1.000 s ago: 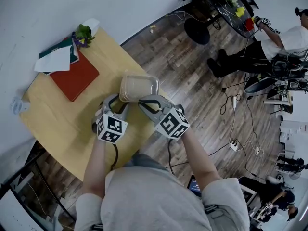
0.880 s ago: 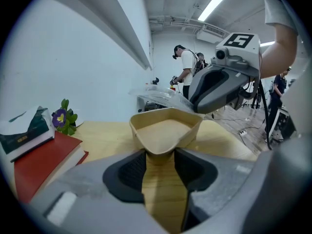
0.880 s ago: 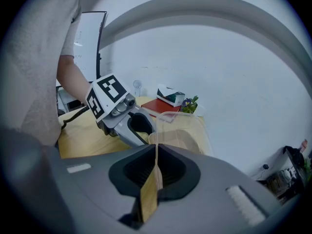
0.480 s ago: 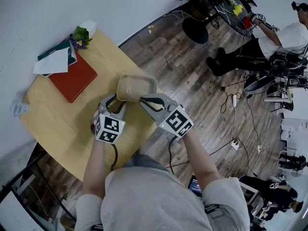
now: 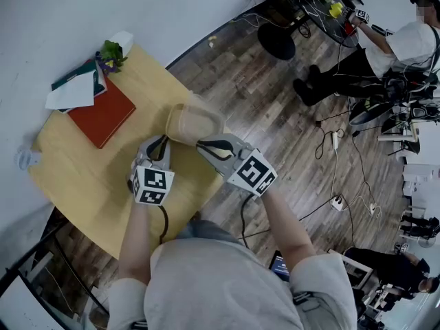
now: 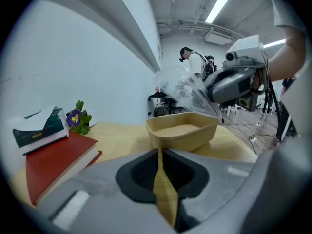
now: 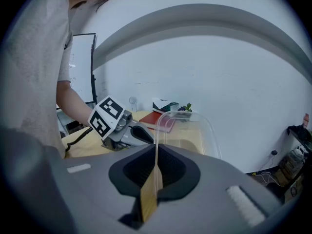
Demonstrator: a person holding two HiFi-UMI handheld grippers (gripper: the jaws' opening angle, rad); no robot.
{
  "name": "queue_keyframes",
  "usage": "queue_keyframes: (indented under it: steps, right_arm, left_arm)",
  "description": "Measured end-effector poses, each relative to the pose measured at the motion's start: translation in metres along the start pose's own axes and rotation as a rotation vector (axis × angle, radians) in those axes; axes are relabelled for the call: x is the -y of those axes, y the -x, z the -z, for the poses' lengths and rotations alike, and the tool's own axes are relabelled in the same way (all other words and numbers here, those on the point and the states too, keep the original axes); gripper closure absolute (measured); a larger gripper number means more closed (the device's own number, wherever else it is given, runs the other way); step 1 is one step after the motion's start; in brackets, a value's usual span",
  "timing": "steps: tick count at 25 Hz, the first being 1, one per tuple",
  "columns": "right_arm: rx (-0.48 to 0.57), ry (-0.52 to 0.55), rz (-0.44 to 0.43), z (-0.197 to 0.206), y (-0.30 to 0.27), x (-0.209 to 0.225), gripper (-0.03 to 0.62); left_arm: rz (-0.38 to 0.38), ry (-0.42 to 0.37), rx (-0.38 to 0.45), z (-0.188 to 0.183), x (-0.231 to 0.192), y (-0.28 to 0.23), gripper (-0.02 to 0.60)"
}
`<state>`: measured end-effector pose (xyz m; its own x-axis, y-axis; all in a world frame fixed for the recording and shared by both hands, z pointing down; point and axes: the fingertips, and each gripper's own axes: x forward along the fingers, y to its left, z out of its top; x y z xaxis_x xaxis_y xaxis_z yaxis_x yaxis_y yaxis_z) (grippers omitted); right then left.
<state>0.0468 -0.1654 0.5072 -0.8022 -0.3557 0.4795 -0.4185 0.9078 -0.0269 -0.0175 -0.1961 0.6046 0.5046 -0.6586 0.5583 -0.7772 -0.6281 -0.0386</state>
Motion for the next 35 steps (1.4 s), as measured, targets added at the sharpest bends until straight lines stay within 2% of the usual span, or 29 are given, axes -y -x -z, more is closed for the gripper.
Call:
queue_keyframes:
  steps: [2, 7, 8, 9, 12, 15, 18, 22, 24, 28, 35]
  right_arm:
    - [-0.014, 0.004, -0.005, 0.004, -0.001, -0.002, 0.579]
    - [-0.045, 0.018, -0.010, 0.013, -0.004, -0.004, 0.579]
    - [-0.050, 0.022, -0.013, 0.014, -0.005, -0.005, 0.579]
    - [-0.053, 0.027, -0.015, 0.015, -0.006, -0.006, 0.579]
    - [-0.063, 0.048, -0.026, 0.014, -0.010, -0.010, 0.579]
    - [-0.081, 0.083, -0.045, 0.014, -0.016, -0.016, 0.579]
    - [-0.098, 0.114, -0.067, 0.015, -0.021, -0.023, 0.579]
    - [-0.109, 0.124, -0.068, 0.016, -0.023, -0.027, 0.579]
    - [-0.095, 0.124, -0.053, 0.013, -0.021, -0.026, 0.579]
    - [-0.049, 0.092, -0.010, 0.004, -0.017, -0.021, 0.579]
    - [0.035, -0.007, 0.041, -0.004, -0.004, -0.011, 0.579]
  left_arm:
    - [0.009, 0.005, 0.013, -0.004, -0.001, 0.003, 0.542]
    - [0.060, 0.032, 0.057, -0.017, -0.004, 0.018, 0.465]
    - [0.083, 0.042, 0.073, -0.021, -0.004, 0.022, 0.441]
    - [0.109, 0.056, 0.084, -0.023, -0.003, 0.026, 0.390]
    - [0.164, 0.075, 0.098, -0.025, 0.002, 0.032, 0.342]
    - [0.167, 0.095, 0.103, -0.028, 0.004, 0.028, 0.342]
    - [0.133, 0.124, 0.095, -0.029, 0.002, 0.018, 0.360]
    - [0.026, 0.093, 0.040, -0.021, -0.013, 0.008, 0.468]
    - [0.007, 0.080, 0.030, -0.021, -0.015, 0.007, 0.471]
    - [-0.033, 0.078, 0.004, -0.014, -0.015, 0.005, 0.500]
    - [-0.056, 0.077, -0.005, -0.013, -0.017, 0.004, 0.508]
